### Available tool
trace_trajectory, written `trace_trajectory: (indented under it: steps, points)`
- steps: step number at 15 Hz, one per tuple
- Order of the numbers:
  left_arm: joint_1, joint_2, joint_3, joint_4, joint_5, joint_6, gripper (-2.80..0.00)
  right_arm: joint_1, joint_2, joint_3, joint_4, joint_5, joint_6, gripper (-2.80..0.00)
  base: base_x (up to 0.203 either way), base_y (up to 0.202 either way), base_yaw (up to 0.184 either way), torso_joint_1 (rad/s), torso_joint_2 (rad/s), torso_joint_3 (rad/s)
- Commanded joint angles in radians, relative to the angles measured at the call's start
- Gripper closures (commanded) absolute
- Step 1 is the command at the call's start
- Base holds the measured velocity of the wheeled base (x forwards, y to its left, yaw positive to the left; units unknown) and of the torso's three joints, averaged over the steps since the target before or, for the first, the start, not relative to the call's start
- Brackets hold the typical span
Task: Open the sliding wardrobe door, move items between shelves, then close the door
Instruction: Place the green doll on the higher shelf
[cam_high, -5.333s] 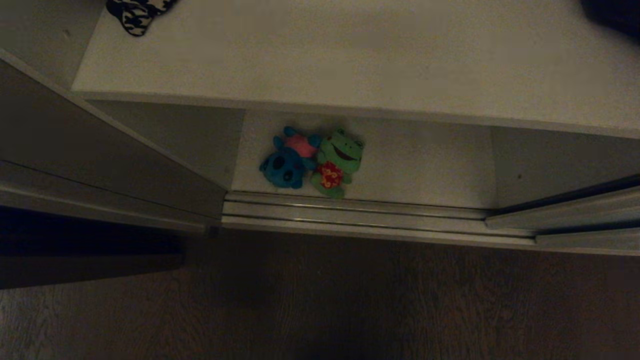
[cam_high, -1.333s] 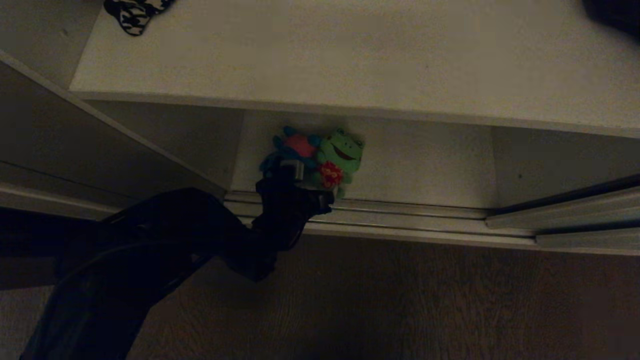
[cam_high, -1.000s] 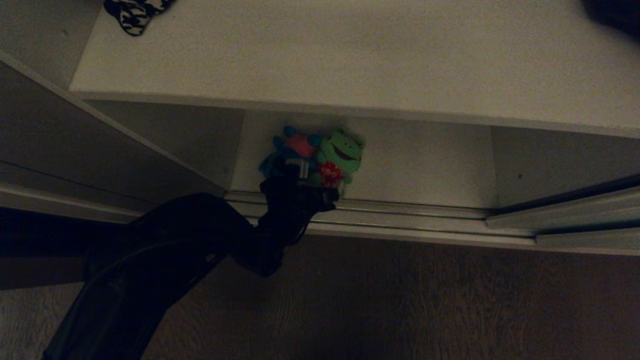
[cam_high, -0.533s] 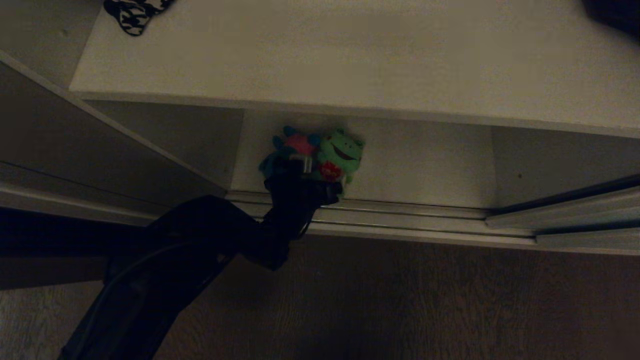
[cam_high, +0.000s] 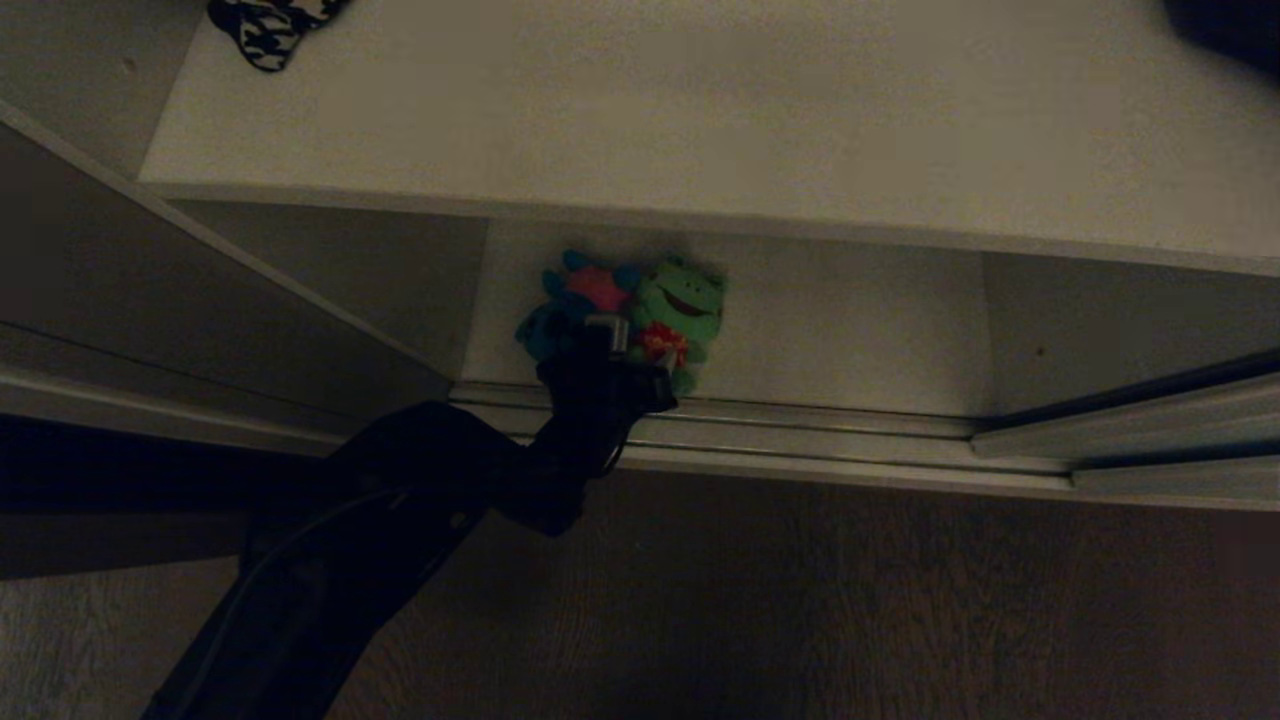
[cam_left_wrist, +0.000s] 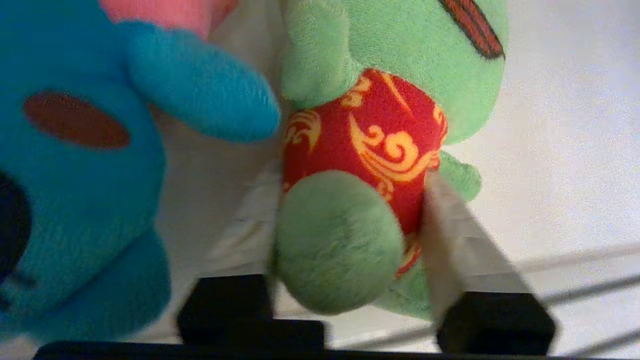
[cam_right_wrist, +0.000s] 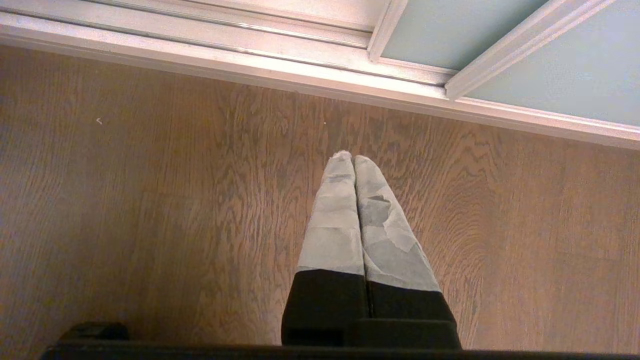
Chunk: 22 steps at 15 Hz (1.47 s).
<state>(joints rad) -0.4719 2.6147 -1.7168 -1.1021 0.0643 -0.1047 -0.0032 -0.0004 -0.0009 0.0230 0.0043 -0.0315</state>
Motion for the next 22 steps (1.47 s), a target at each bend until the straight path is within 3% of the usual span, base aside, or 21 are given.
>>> trace_trajectory:
  steps: [1,3,10,14,18,22]
  points:
    - [0.000,0.003,-0.019,-0.002,0.003,-0.005,0.00,0.000,-0.001,0.001,0.000,0.000,-0.001,0.00,0.000,0.000,0.000,0.000,0.00,0.000]
    - [-0.001,-0.044,0.020,0.006,0.008,-0.012,0.00,0.000,-0.001,0.001,0.000,0.000,-0.001,0.00,0.000,0.000,0.000,0.000,0.00,0.000]
    - [-0.031,-0.297,0.403,0.002,0.017,-0.047,0.00,0.000,-0.001,-0.001,0.000,0.000,-0.001,0.00,0.000,0.000,0.000,0.000,0.00,0.000]
    - [-0.082,-0.483,0.677,-0.020,0.028,-0.057,0.00,0.000,-0.001,0.000,0.000,0.000,-0.001,0.00,0.000,0.000,0.000,0.000,0.00,0.000]
    - [-0.137,-0.674,0.896,-0.015,0.090,-0.072,0.00,0.000,-0.001,-0.001,0.000,0.000,-0.001,0.00,0.000,0.000,0.000,0.000,0.00,0.000]
    - [-0.232,-0.903,1.133,0.044,0.127,-0.074,0.00,0.000,-0.001,-0.001,0.000,0.000,-0.001,0.00,0.000,0.000,0.000,0.000,0.00,0.000]
